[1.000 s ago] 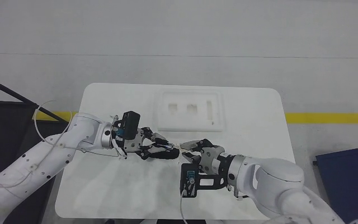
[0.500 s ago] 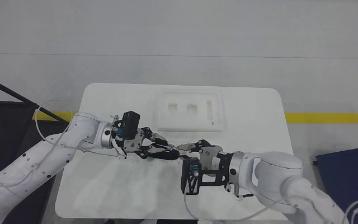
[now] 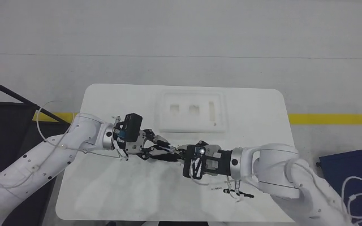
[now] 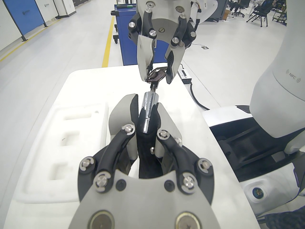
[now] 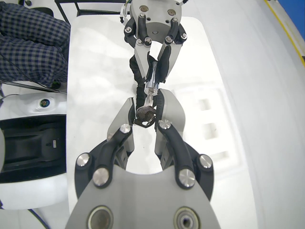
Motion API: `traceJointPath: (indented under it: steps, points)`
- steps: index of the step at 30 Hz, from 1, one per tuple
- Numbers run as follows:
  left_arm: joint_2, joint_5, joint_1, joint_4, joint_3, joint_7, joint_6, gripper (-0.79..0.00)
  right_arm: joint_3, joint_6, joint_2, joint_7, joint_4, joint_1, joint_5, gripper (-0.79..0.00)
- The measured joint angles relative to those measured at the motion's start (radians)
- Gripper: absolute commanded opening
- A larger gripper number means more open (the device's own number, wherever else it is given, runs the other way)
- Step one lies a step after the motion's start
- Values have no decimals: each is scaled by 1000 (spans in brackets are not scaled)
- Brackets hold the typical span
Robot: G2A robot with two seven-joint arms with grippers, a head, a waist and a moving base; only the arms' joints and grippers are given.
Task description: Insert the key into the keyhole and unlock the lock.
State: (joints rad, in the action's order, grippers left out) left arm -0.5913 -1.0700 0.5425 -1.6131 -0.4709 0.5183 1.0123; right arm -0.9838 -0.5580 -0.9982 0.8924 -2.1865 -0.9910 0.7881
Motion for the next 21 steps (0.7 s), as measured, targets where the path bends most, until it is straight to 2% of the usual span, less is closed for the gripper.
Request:
traceJointPath:
  steps: [4, 21]
  points:
    - [0, -7, 0, -1, 2, 5, 0, -785, -3, 41, -3, 3, 35, 7, -92, -785]
    - [-1, -48, -2, 2, 2, 40, 0, -785, -16, 122, -9, -38, 112, -16, -309, -785]
